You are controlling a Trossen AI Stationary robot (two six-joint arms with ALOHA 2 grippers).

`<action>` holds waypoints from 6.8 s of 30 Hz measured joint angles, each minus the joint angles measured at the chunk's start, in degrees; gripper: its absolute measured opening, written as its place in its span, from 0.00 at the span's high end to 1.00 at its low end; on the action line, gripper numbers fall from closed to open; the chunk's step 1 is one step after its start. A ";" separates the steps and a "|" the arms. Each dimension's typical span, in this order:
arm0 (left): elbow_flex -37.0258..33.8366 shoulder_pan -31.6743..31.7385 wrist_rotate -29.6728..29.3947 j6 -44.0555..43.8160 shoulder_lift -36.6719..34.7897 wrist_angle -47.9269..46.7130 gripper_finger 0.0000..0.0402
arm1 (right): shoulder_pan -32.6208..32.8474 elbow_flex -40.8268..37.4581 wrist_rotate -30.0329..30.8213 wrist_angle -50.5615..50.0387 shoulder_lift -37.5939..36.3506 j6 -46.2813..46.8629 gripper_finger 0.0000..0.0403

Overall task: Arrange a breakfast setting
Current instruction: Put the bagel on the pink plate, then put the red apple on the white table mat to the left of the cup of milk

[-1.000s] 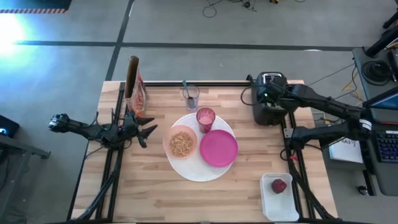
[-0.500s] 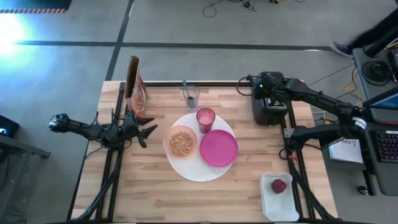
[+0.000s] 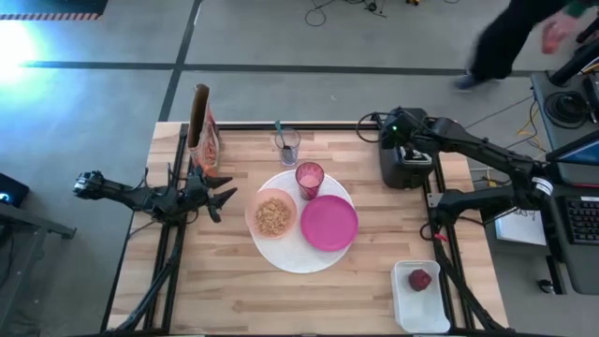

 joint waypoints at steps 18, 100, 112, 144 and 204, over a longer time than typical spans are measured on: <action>0.00 0.01 0.00 0.00 0.00 0.02 0.56 | -0.22 0.02 0.61 0.06 1.13 -1.61 0.79; 0.00 0.02 0.00 0.00 0.00 0.00 0.56 | 28.74 12.16 -30.88 2.12 5.80 1.13 0.97; 0.00 0.00 0.00 0.00 0.00 0.00 0.56 | 36.47 9.42 -30.83 11.21 16.42 1.80 0.97; 0.00 0.02 0.00 0.00 0.00 0.00 0.56 | 37.79 0.00 -30.88 24.07 24.30 5.73 0.84; 0.00 0.00 0.00 0.00 -0.02 0.00 0.56 | 71.95 5.91 -56.81 -10.29 16.02 66.52 0.40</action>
